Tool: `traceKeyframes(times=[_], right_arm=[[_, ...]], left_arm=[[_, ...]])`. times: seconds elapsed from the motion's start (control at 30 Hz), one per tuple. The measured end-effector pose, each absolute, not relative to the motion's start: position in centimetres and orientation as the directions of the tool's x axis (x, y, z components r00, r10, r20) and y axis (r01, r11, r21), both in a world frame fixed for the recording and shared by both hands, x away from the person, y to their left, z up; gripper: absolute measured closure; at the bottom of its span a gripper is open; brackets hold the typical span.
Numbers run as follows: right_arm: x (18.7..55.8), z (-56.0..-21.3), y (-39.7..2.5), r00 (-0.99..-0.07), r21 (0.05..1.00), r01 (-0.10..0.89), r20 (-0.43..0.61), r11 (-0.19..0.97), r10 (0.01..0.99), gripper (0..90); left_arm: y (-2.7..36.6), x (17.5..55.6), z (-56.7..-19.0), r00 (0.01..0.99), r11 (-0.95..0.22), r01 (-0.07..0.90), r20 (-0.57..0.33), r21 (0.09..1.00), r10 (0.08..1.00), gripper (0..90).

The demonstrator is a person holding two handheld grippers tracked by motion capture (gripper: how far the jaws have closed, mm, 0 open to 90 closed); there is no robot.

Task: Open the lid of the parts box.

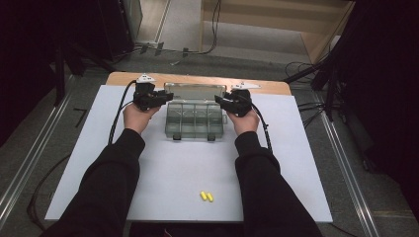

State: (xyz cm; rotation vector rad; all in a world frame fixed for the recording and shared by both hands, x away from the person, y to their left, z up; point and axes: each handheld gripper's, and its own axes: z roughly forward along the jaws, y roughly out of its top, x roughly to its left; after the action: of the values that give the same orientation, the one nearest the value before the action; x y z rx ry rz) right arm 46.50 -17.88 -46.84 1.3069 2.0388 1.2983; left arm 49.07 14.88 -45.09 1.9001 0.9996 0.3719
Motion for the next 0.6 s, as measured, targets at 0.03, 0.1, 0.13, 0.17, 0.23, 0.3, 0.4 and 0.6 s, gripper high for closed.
traceKeyframes(times=[0.03,0.1,0.13,0.17,0.23,0.3,0.4,0.6], right_arm=[[46.6,-46.9,-17.8,-0.483,0.857,0.499,0.149,0.132,0.863,54.0],[46.8,-47.1,-17.7,-0.477,0.858,0.498,0.154,0.122,0.866,54.0],[46.9,-47.2,-17.7,-0.469,0.858,0.5,0.159,0.113,0.869,54.0],[47.0,-47.3,-17.6,-0.465,0.859,0.501,0.163,0.107,0.87,54.1],[47.2,-47.4,-17.5,-0.457,0.859,0.501,0.159,0.106,0.875,54.9],[47.3,-47.6,-17.4,-0.453,0.859,0.5,0.148,0.112,0.879,55.8],[47.5,-47.7,-17.3,-0.441,0.859,0.501,0.152,0.103,0.884,56.7],[48.0,-48.0,-17.1,-0.418,0.86,0.503,0.151,0.089,0.896,59.3]], left_arm=[[14.8,49.1,-45.2,0.621,-0.242,0.484,-0.135,0.841,0.772,62.5],[14.7,49.2,-45.3,0.612,-0.233,0.478,-0.132,0.847,0.78,62.4],[14.6,49.2,-45.4,0.609,-0.227,0.475,-0.132,0.85,0.782,62.4],[14.6,49.2,-45.4,0.606,-0.228,0.475,-0.129,0.85,0.785,62.4],[14.5,49.4,-45.6,0.6,-0.217,0.47,-0.129,0.855,0.79,62.4],[14.3,49.4,-45.7,0.593,-0.212,0.468,-0.127,0.858,0.795,62.5],[14.1,49.6,-46.0,0.578,-0.202,0.467,-0.123,0.861,0.807,62.5],[13.7,49.9,-46.6,0.546,-0.167,0.471,-0.138,0.866,0.827,62.4]])
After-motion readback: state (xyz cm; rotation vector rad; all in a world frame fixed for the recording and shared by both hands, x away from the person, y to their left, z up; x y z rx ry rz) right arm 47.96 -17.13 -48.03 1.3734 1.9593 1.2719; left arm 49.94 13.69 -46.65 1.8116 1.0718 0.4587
